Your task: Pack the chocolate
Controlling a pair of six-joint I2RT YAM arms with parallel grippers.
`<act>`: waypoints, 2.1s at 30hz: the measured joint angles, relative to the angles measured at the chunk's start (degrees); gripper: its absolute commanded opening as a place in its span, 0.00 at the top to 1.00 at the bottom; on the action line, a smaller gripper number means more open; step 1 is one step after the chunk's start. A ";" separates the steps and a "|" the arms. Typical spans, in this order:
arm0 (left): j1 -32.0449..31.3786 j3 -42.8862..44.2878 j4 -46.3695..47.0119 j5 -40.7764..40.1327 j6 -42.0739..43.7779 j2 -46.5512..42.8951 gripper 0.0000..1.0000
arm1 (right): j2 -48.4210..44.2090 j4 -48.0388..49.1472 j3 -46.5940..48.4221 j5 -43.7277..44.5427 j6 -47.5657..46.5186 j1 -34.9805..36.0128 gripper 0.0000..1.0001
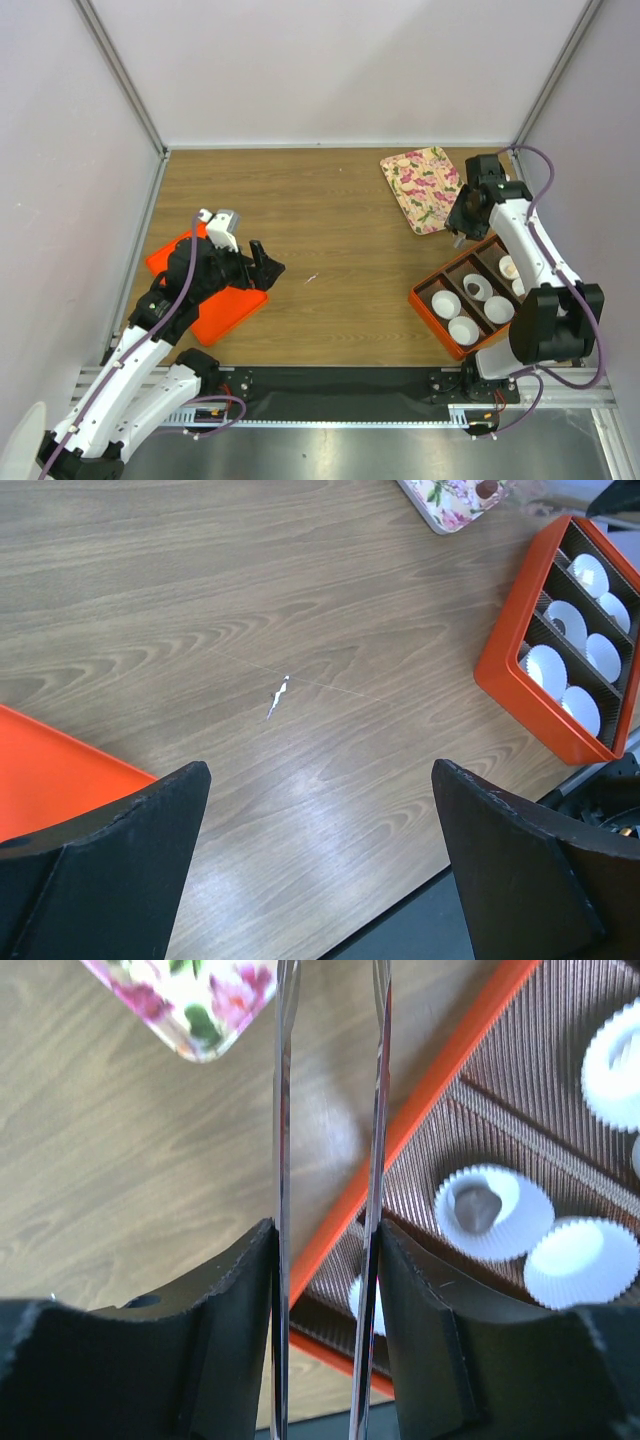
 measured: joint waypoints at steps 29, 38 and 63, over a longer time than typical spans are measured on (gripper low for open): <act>0.00 0.00 -1.05 -1.49 0.00 0.20 0.00 | 13.94 6.47 5.68 1.03 0.26 -2.19 0.52; 0.00 0.00 -1.05 -1.90 0.02 0.42 0.00 | 16.22 7.87 6.58 -0.04 -0.17 -2.16 0.53; 0.00 0.00 -1.07 -1.95 0.00 0.52 0.00 | 10.58 2.05 9.70 -1.29 -3.48 -4.63 0.69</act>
